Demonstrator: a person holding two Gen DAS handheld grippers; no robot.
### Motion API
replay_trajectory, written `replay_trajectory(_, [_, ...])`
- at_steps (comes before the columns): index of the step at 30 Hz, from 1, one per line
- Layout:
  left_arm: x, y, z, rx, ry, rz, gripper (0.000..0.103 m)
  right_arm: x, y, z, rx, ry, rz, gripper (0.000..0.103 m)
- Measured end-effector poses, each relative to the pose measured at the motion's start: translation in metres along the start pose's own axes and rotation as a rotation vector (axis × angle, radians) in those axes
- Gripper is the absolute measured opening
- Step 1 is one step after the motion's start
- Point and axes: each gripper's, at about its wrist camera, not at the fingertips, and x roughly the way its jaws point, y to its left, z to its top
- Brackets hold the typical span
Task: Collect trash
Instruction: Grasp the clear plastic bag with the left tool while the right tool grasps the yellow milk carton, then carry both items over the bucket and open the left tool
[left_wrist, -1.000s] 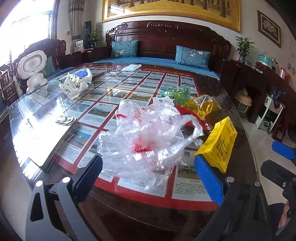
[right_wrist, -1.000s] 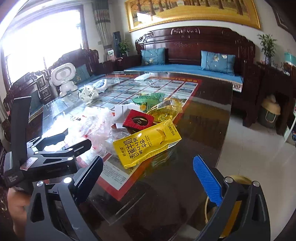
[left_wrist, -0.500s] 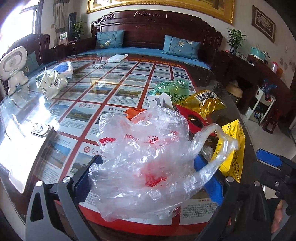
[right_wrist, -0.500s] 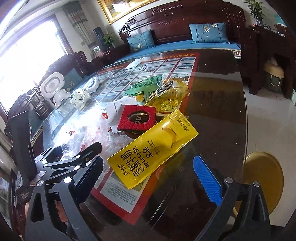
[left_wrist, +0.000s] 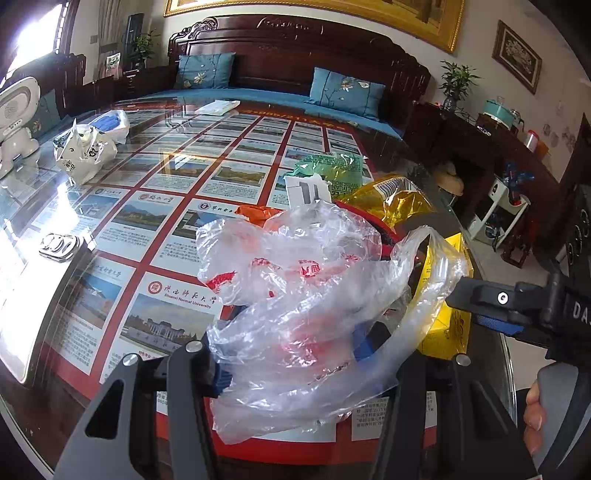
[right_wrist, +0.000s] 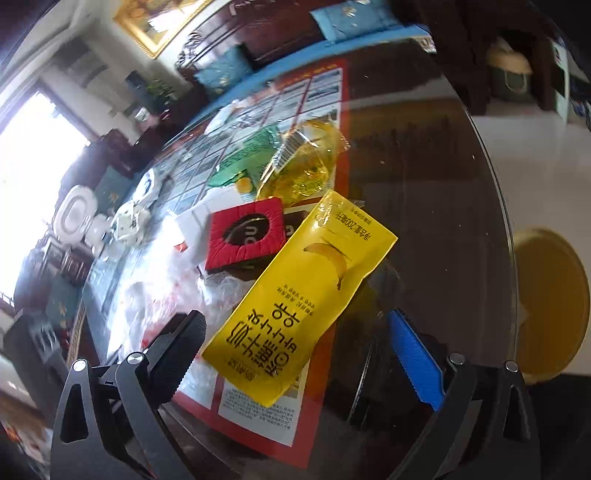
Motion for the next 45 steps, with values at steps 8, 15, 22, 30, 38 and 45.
replay_trajectory(8, [-0.004,0.004,-0.003,-0.012,-0.003,0.005,0.053,0.011,0.001,0.004,-0.008,0.019,-0.039,0.084])
replay_trajectory(15, [-0.018,0.002,-0.007,-0.023,-0.027,-0.005,0.053,0.001,0.015,-0.005,-0.178,-0.041,-0.009,0.047])
replay_trajectory(22, [-0.049,0.001,-0.013,-0.044,-0.064,-0.04,0.053,-0.012,0.004,-0.015,-0.229,-0.057,0.047,0.045])
replay_trajectory(30, [-0.067,-0.014,-0.02,-0.047,-0.066,-0.068,0.053,-0.052,-0.016,-0.015,-0.223,-0.106,0.144,0.045])
replay_trajectory(38, [-0.07,-0.069,-0.015,0.019,-0.058,-0.103,0.053,-0.1,-0.05,-0.011,-0.203,-0.199,0.175,0.045])
replay_trajectory(45, [-0.053,-0.138,-0.011,0.07,-0.022,-0.186,0.053,-0.136,-0.105,-0.006,-0.154,-0.248,0.141,0.045])
